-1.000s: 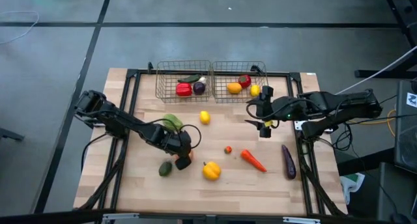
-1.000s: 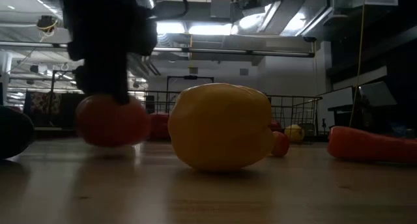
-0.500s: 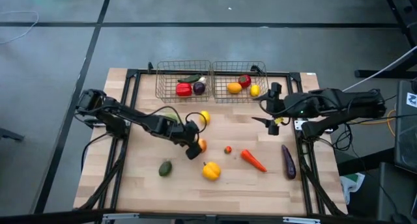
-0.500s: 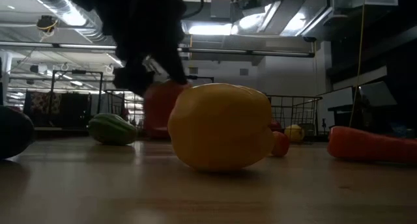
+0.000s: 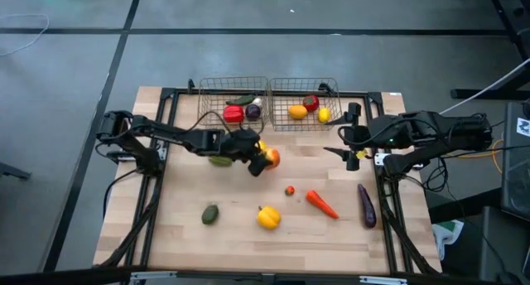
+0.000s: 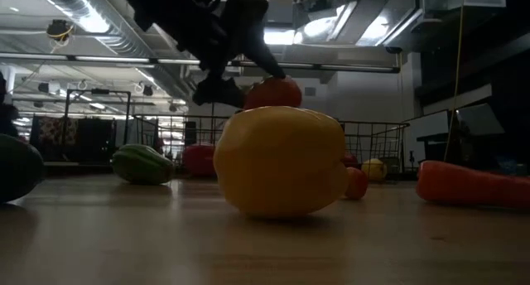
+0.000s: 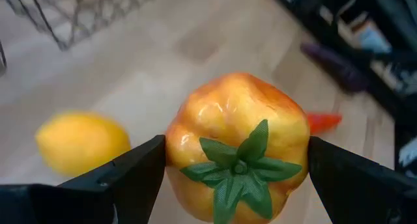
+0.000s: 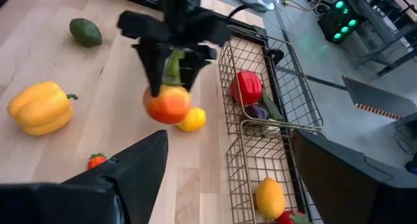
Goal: Sort produce into baskets
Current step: Put the orange tomato into the right golden wire basket
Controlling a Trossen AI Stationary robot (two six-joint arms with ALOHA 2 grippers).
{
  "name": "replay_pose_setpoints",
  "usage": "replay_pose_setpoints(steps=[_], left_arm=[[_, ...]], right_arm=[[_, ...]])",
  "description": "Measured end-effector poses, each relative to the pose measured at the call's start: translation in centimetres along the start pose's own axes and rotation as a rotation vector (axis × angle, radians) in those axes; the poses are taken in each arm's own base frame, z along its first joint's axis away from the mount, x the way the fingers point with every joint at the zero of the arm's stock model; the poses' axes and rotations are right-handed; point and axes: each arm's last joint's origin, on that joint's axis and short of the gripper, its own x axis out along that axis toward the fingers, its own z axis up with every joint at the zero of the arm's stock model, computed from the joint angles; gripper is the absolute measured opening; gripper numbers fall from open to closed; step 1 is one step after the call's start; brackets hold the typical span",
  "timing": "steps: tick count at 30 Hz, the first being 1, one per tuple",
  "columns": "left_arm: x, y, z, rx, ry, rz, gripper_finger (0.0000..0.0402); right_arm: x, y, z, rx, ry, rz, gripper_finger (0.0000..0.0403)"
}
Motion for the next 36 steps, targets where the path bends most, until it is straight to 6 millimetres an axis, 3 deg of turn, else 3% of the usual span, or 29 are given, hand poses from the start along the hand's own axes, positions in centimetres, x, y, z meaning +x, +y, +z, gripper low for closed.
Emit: replay_pose_setpoints(steps=[8,23,30,36], left_arm=[[0.0,1.3,3.2,-0.006,-0.146,-0.022,0.0342],[-1.9,1.5,12.1,0.18,-0.386,0.018,0.0342],[-0.4,2.4,15.2,0.207,-0.427,0.064,0.0342],[2.4,3.3,17.0,0.201,-0.425,0.095,0.0342]], right_arm=[[0.0,0.0,0.0,-0.007,0.003,-0.008,0.0325],[0.0,0.0,0.0,-0.008,0.002,-0.01,0.0325],[0.1,0.0,0.0,0.0,0.0,-0.011,0.0325],[0.1,0.0,0.0,0.001,0.0,-0.011,0.0325]])
